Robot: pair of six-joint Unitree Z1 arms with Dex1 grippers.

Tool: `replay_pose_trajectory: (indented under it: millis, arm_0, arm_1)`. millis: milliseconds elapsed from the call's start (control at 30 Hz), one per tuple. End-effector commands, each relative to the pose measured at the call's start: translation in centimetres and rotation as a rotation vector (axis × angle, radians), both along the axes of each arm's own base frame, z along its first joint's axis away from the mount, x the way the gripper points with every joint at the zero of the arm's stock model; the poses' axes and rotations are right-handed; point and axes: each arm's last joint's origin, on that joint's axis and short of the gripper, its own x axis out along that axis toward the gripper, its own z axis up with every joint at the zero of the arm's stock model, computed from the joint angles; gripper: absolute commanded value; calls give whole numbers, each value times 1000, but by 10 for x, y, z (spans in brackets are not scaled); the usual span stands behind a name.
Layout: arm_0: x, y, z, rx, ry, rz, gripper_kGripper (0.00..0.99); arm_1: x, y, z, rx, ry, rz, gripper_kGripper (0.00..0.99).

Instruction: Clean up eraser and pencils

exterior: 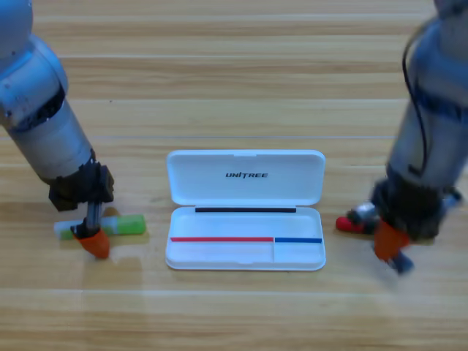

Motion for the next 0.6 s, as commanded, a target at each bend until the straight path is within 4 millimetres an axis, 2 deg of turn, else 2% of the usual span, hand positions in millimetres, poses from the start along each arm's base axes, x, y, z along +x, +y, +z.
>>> replay_pose_trajectory:
  millis: [33, 133, 300, 367, 467, 567, 600]
  arm_0:
    - [-5, -3, -21, 24, 53, -8, 899]
    - [-5, -3, -21, 25, 50, -10, 830]
    - [-5, -2, -21, 38, 44, -25, 615]
    - [-5, -2, -21, 49, 37, -41, 548]
    - [-4, -2, -20, 55, 28, -64, 385]
    - [-5, -1, -19, 55, 25, -65, 342]
    - [-4, -1, -18, 60, 20, -65, 299]
  arm_1:
    - [-19, 33, 23, 31, 36, 476, 0]
    - [-23, 54, 17, 59, 134, 646, 0]
    - [-18, 82, 2, 79, 145, 847, 0]
    - [-14, 92, -6, 77, 152, 895, 0]
    - [-6, 107, -19, 67, 157, 926, 0]
    - [0, 116, -27, 39, 144, 955, 0]
    - [2, 117, -29, 22, 135, 963, 0]
